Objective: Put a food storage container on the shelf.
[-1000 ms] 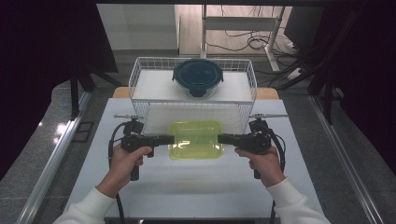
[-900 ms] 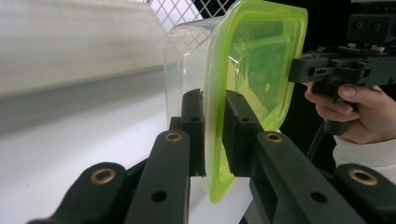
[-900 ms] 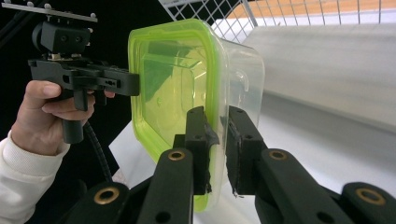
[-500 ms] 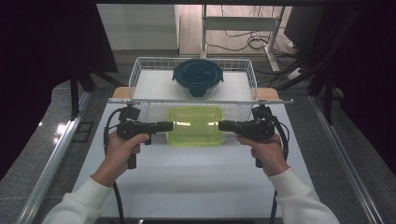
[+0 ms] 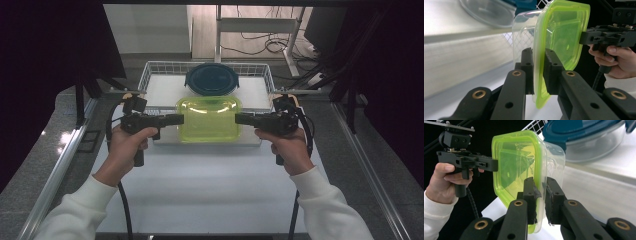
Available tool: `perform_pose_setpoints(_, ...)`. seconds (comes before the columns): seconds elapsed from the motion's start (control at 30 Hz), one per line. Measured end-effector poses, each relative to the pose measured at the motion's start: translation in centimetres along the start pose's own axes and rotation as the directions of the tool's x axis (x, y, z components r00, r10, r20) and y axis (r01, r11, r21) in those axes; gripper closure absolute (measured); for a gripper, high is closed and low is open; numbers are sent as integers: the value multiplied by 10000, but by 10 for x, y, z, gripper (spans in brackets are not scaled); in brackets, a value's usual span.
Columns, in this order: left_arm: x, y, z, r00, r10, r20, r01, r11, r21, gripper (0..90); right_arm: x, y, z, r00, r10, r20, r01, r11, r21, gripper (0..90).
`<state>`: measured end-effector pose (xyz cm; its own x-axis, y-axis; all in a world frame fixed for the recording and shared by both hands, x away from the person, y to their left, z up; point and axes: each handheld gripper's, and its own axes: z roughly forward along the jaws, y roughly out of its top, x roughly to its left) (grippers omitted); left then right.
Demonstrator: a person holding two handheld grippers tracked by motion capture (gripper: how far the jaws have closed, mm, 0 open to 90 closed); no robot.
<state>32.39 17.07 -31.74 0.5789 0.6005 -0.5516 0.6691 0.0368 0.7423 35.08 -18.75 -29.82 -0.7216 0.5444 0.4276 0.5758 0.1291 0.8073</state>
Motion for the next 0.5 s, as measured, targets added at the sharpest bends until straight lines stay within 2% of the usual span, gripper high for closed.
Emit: perform_pose_setpoints(0.5, -3, 46, -3, 9995, 306, -122, -309, 9993, -206, 798, -2, 42, -2, 9999, -109, 76, 111, 9996, -253, 790)
